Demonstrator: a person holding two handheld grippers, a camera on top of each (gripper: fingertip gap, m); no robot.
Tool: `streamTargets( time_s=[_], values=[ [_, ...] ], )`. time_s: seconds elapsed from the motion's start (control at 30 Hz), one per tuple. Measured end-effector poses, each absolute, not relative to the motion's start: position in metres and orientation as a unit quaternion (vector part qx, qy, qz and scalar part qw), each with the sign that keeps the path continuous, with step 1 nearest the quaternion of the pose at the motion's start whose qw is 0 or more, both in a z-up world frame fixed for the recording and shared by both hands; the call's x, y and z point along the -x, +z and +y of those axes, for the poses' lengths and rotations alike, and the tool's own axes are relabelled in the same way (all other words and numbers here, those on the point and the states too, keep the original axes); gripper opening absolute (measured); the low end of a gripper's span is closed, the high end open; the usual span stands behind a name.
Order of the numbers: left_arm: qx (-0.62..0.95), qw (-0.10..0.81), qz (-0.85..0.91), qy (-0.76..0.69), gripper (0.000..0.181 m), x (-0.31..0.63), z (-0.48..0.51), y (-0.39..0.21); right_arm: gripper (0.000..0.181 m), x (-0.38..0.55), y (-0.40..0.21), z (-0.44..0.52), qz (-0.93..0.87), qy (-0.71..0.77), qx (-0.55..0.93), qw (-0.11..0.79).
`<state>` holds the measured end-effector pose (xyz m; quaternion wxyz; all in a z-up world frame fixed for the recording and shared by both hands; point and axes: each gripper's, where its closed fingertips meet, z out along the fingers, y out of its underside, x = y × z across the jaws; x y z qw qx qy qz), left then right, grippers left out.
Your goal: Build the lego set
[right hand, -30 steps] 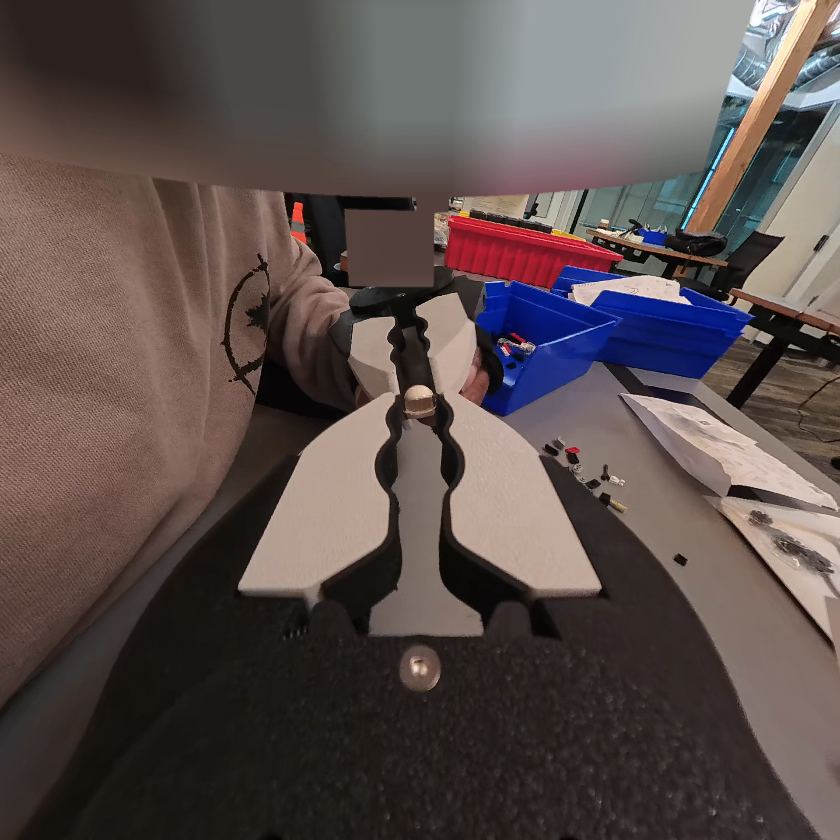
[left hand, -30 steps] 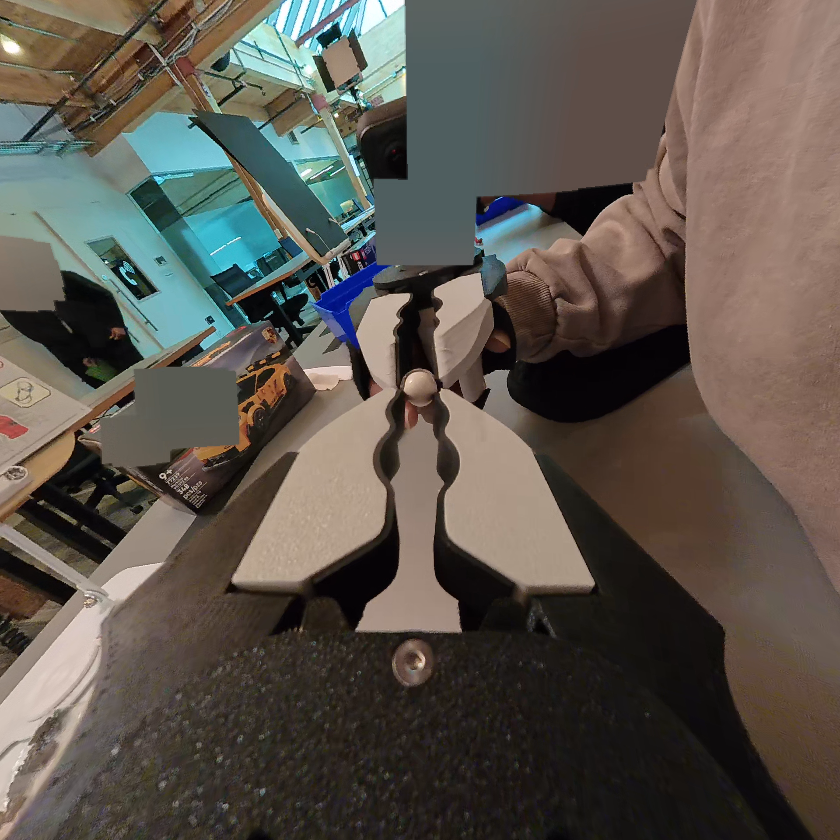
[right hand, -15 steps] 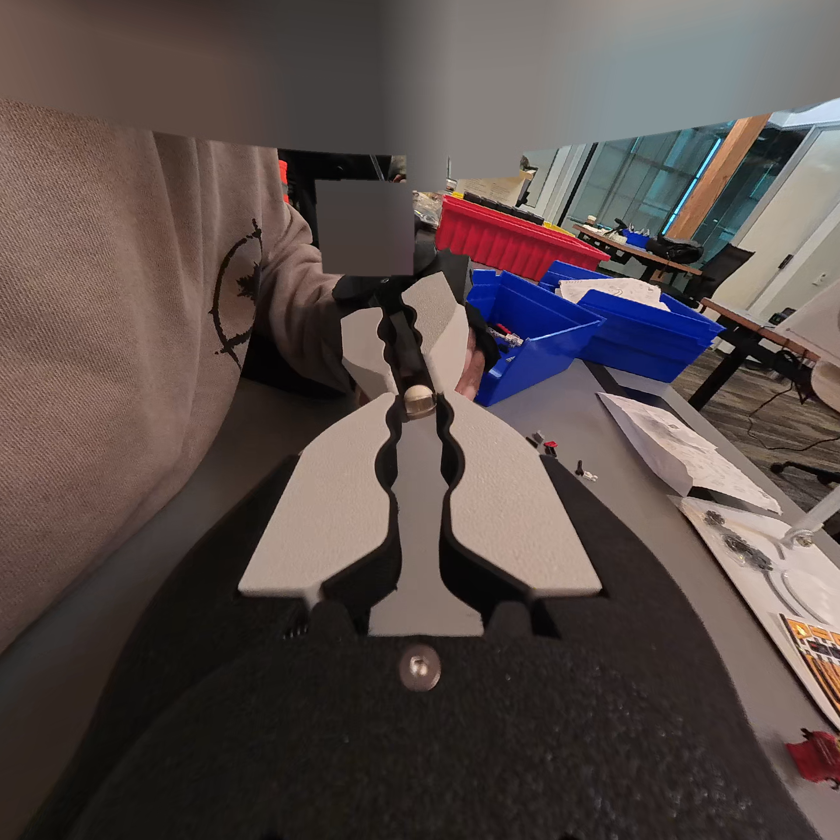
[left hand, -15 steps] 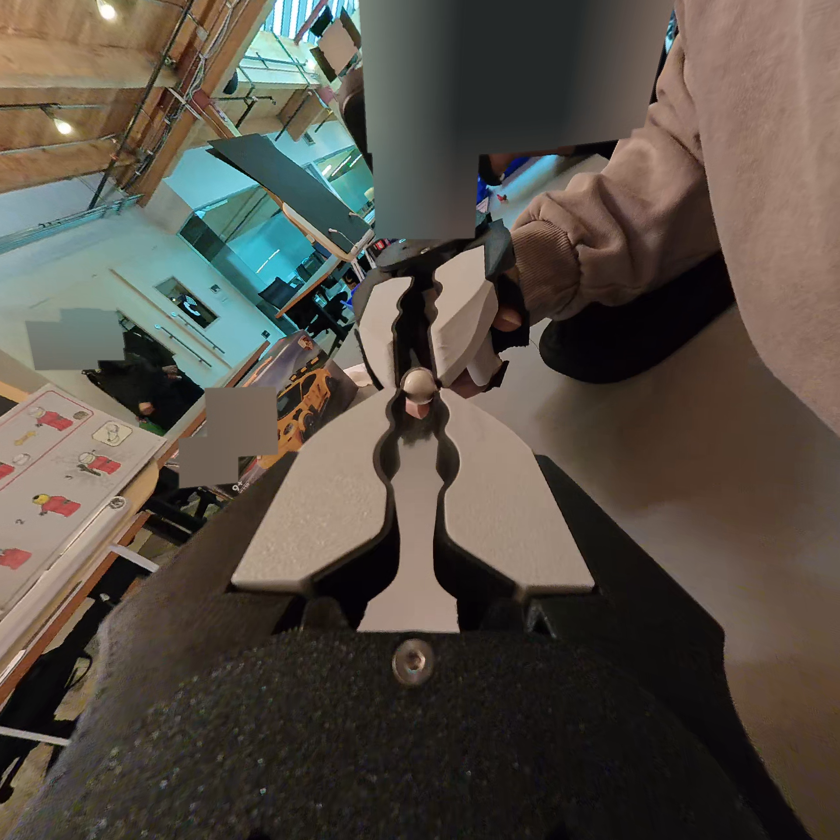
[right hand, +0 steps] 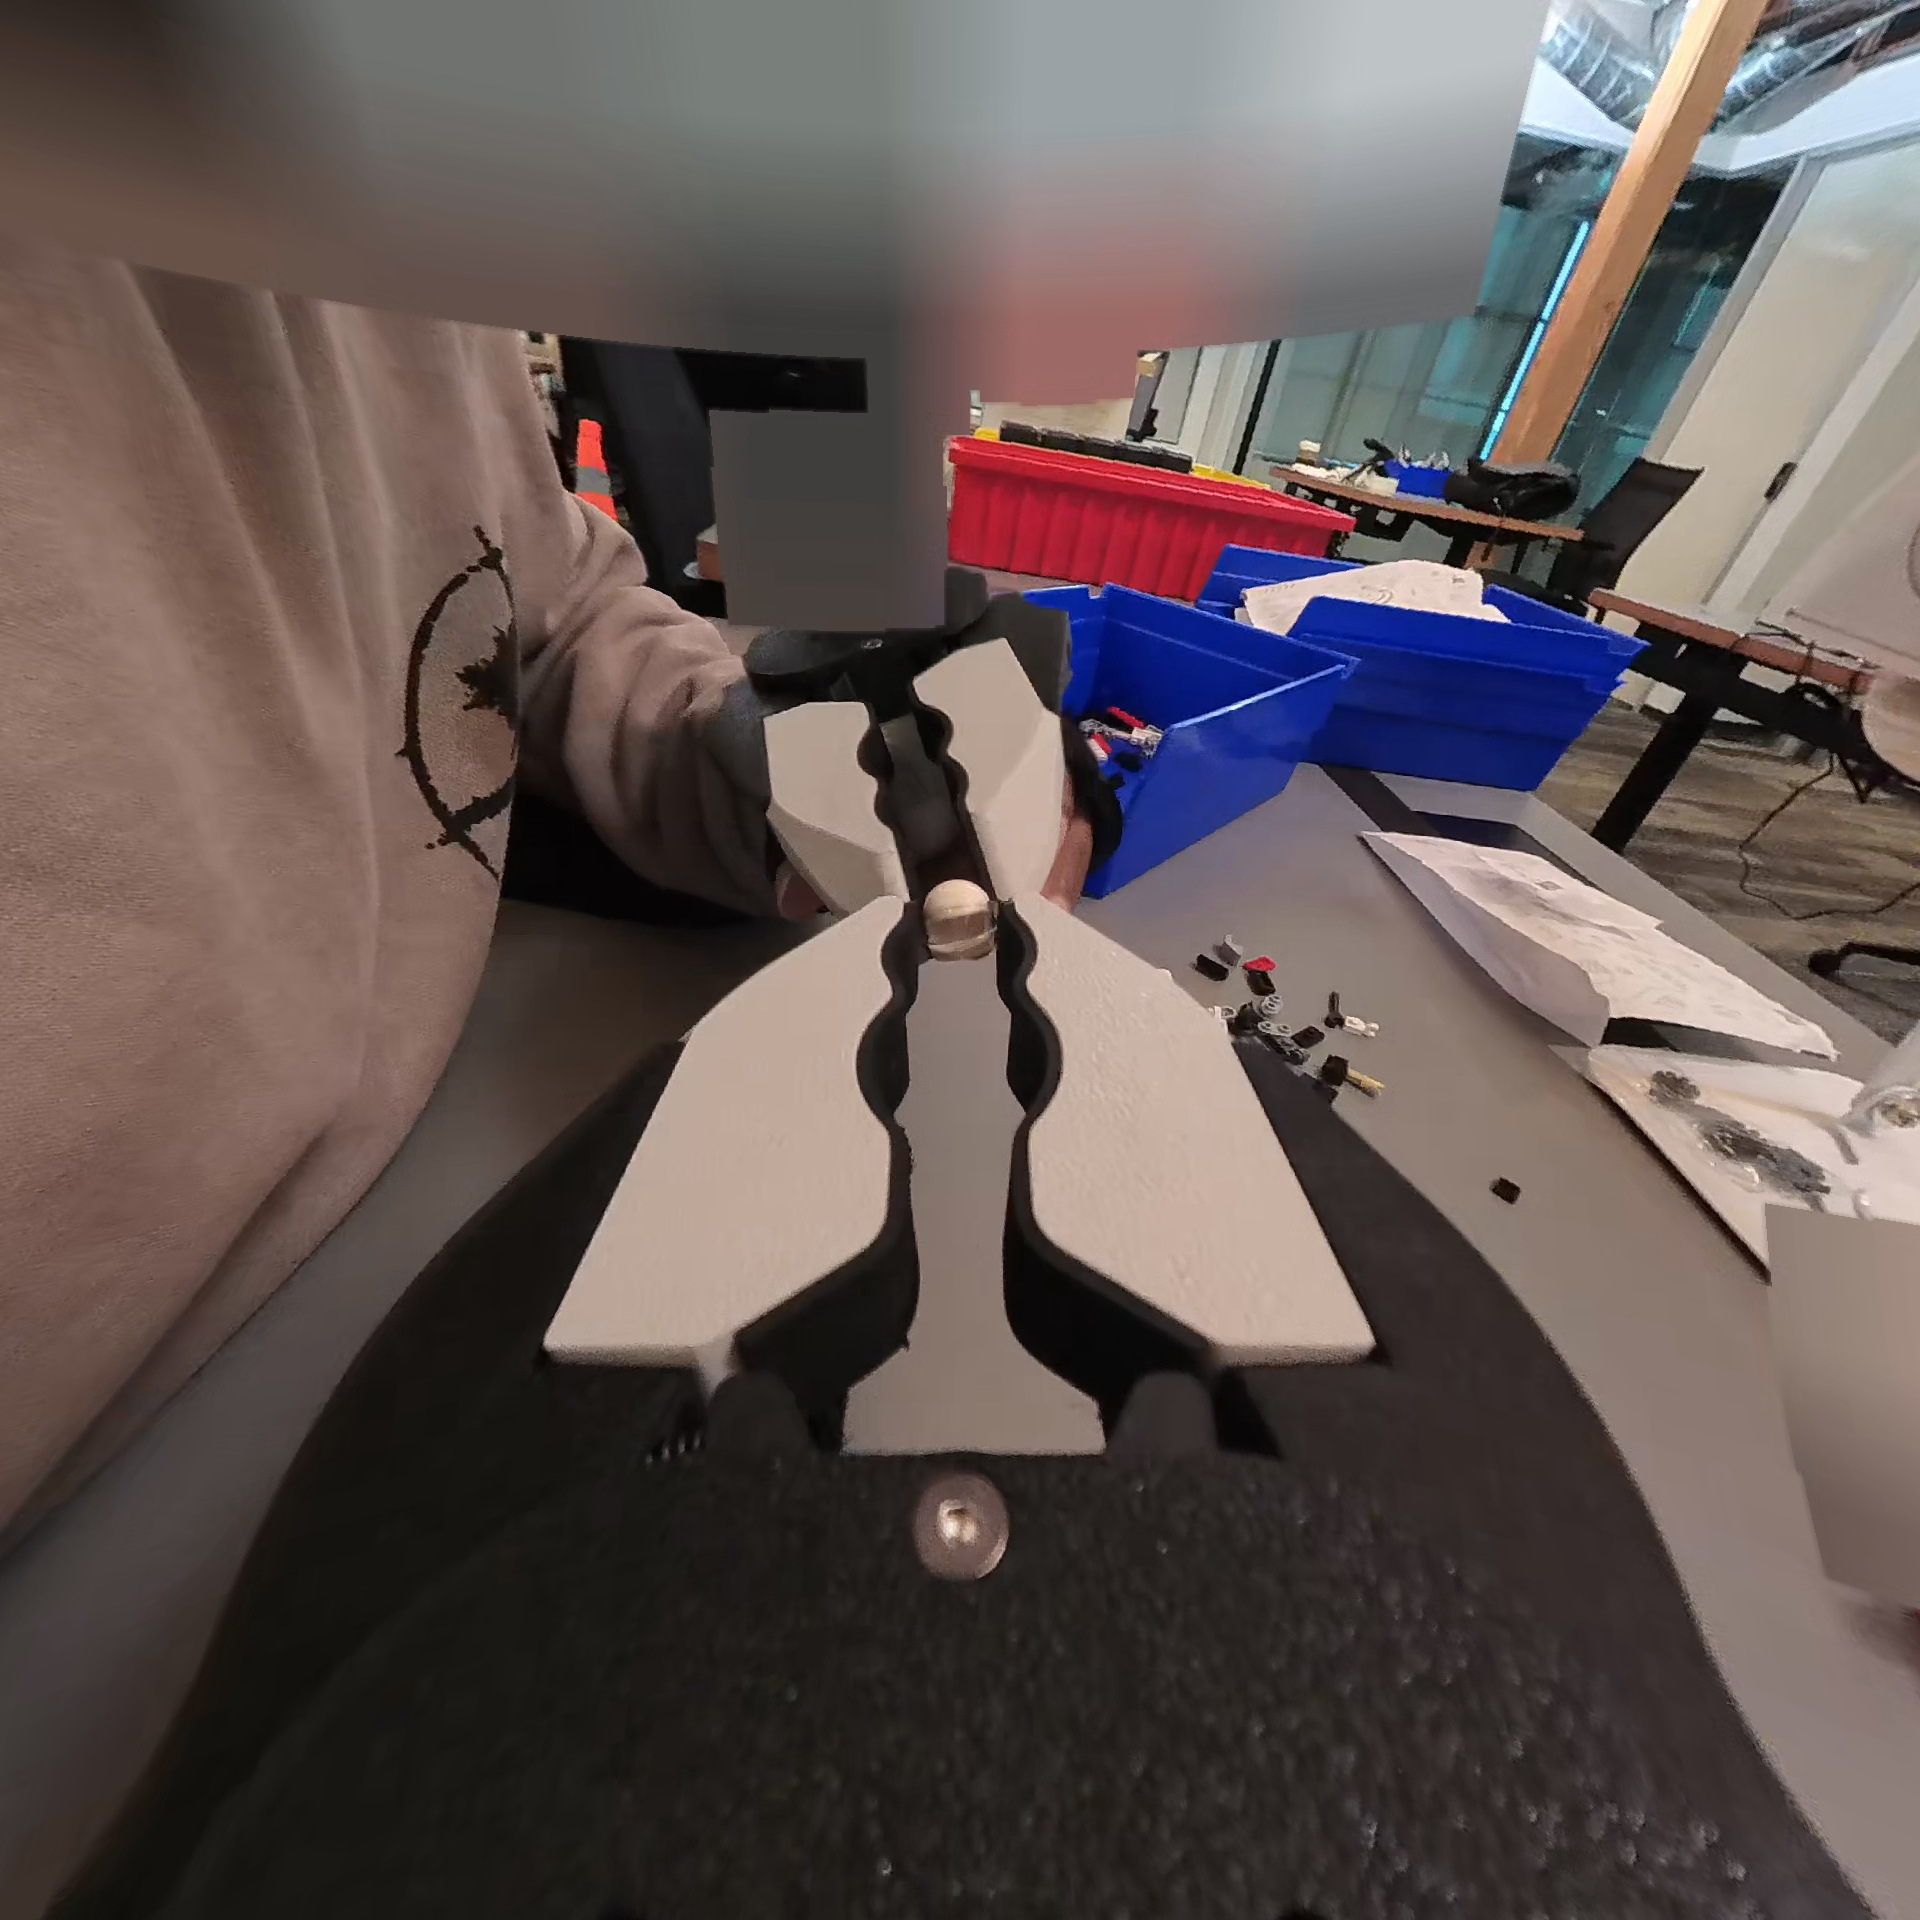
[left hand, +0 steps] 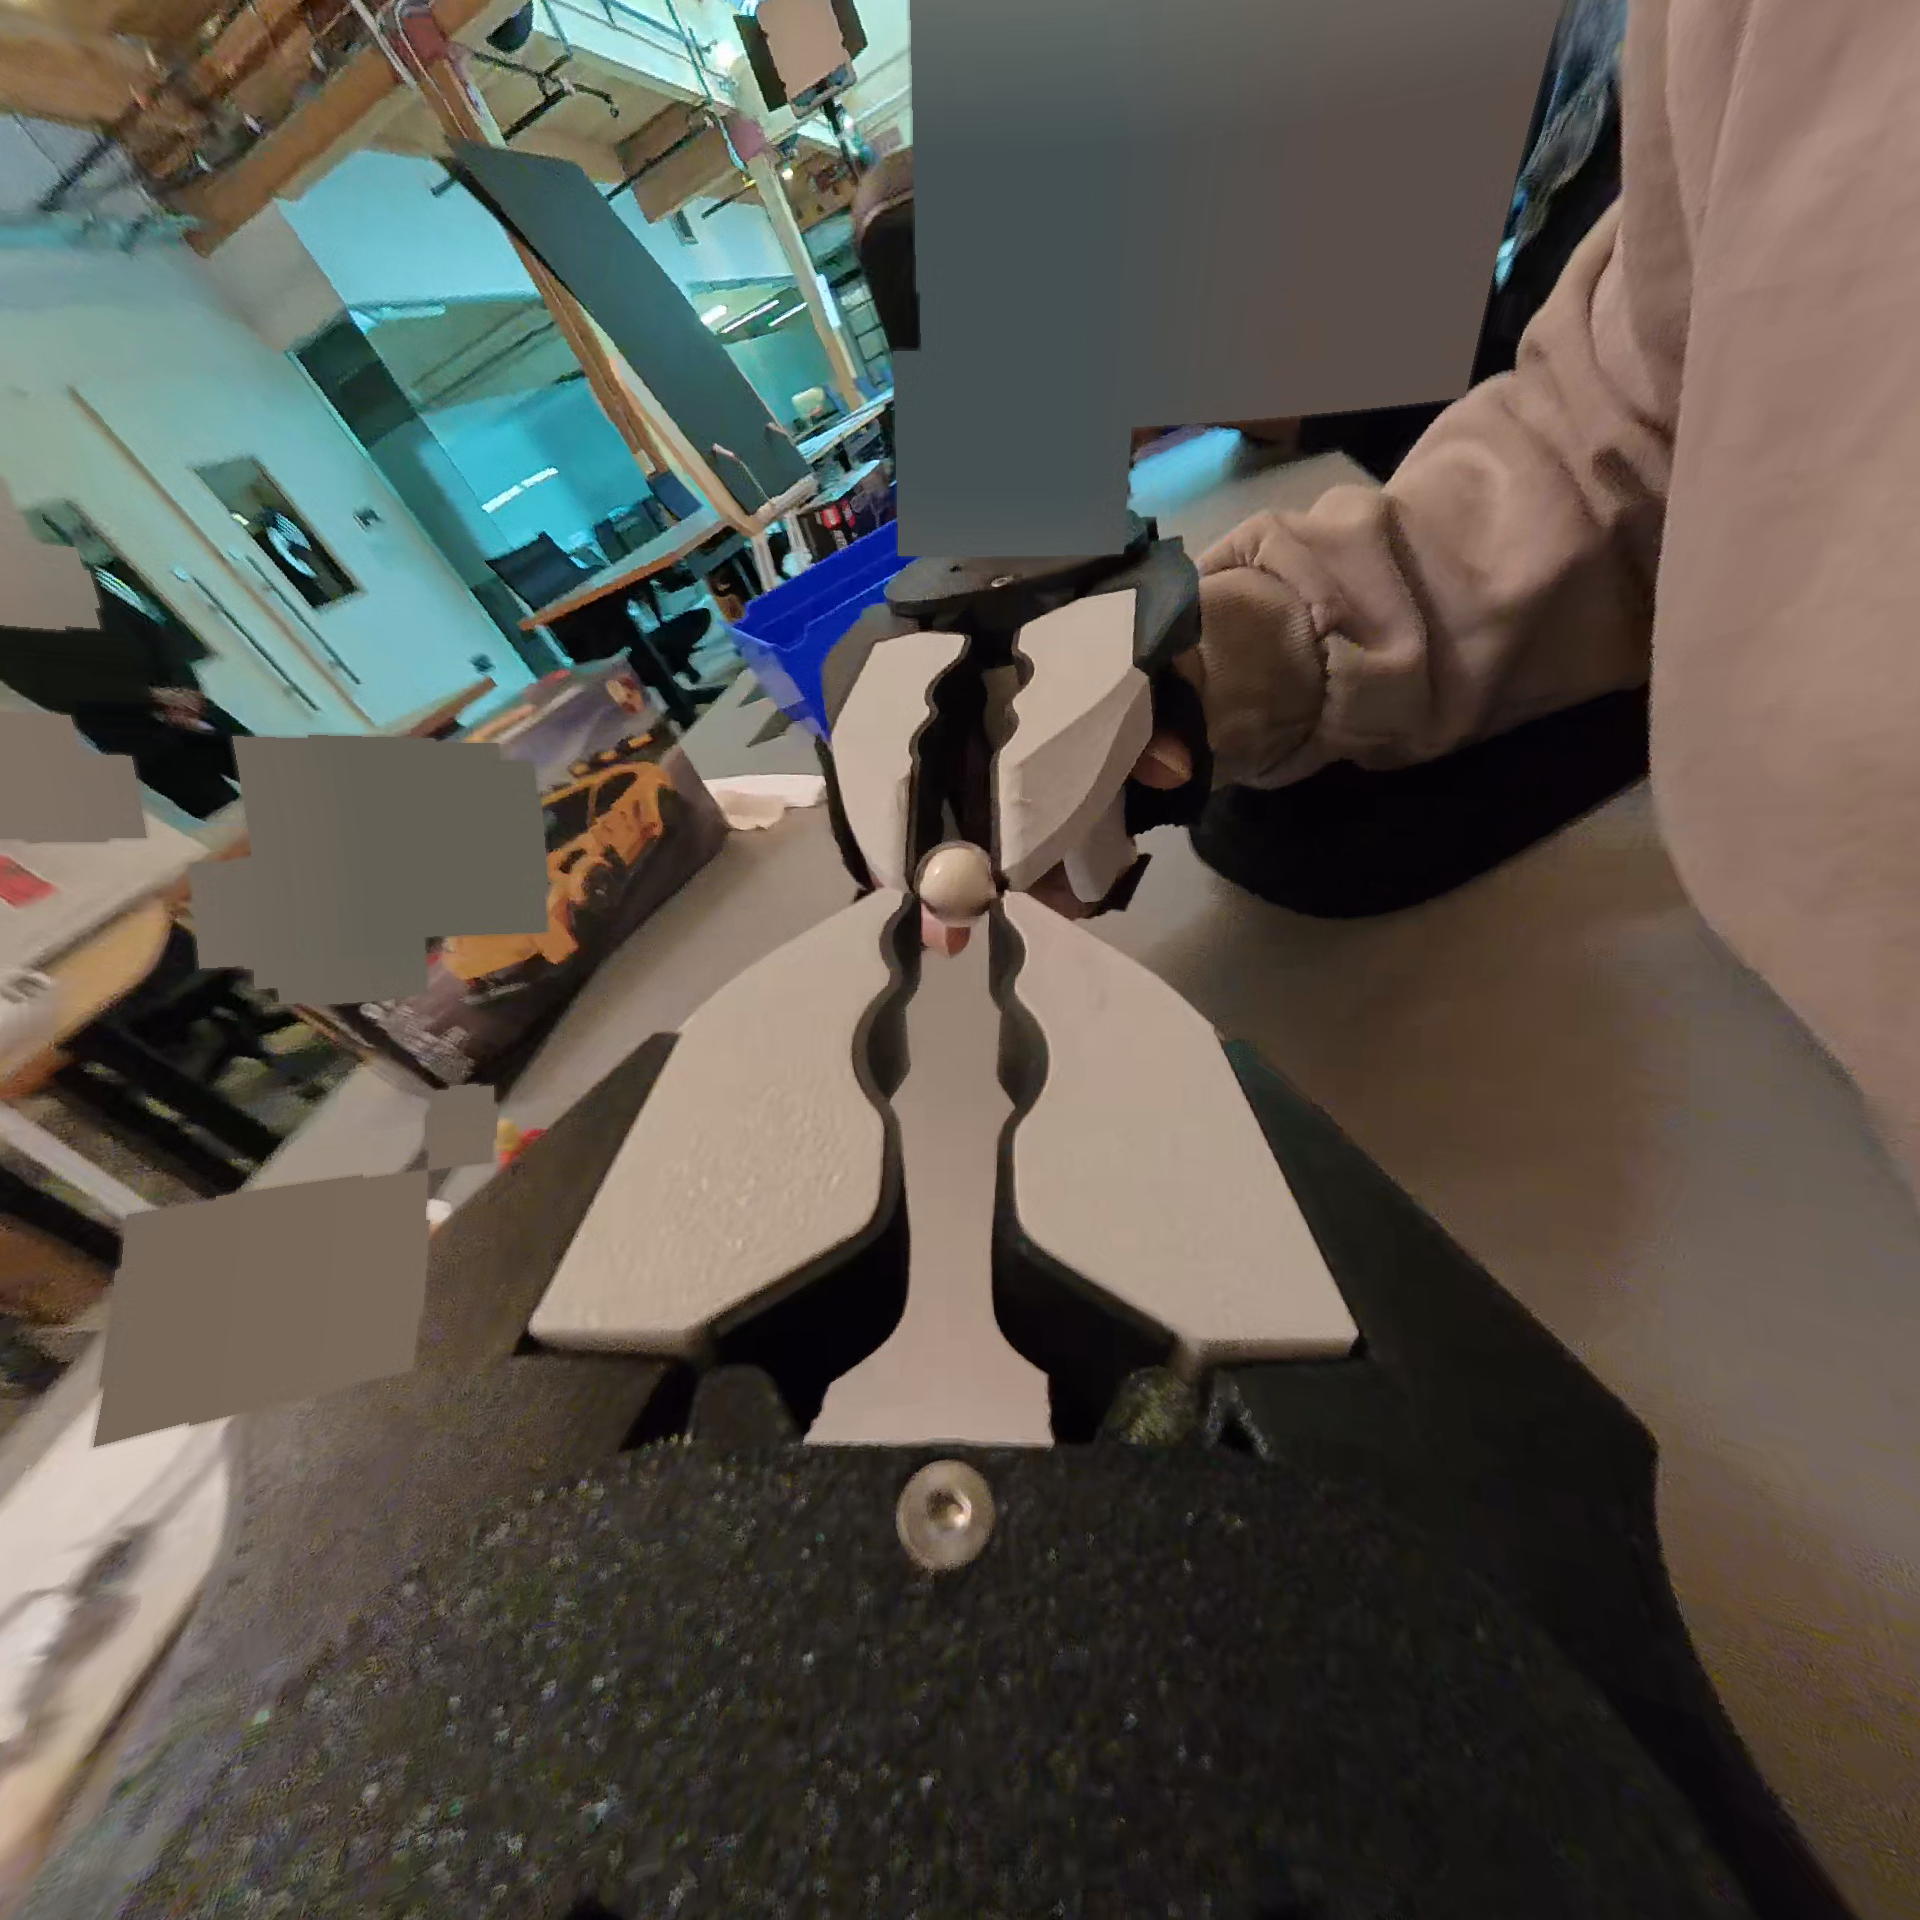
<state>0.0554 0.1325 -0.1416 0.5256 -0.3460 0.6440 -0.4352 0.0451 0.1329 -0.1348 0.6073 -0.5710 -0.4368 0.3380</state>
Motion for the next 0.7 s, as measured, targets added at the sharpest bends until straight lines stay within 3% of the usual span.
streamTargets(
  time_s=[0.43, 0.7],
  values=[
    [0.456, 0.198, 0.478, -0.724, 0.032, -0.051, 0.137, -0.137, 0.013, -0.048, -0.133, 0.138, -0.469, 0.232, 0.578, 0.626],
    [0.441, 0.093, 0.428, -0.784, 0.022, -0.051, 0.123, -0.129, 0.014, -0.039, -0.126, 0.127, -0.497, 0.216, 0.546, 0.639]
  ],
)
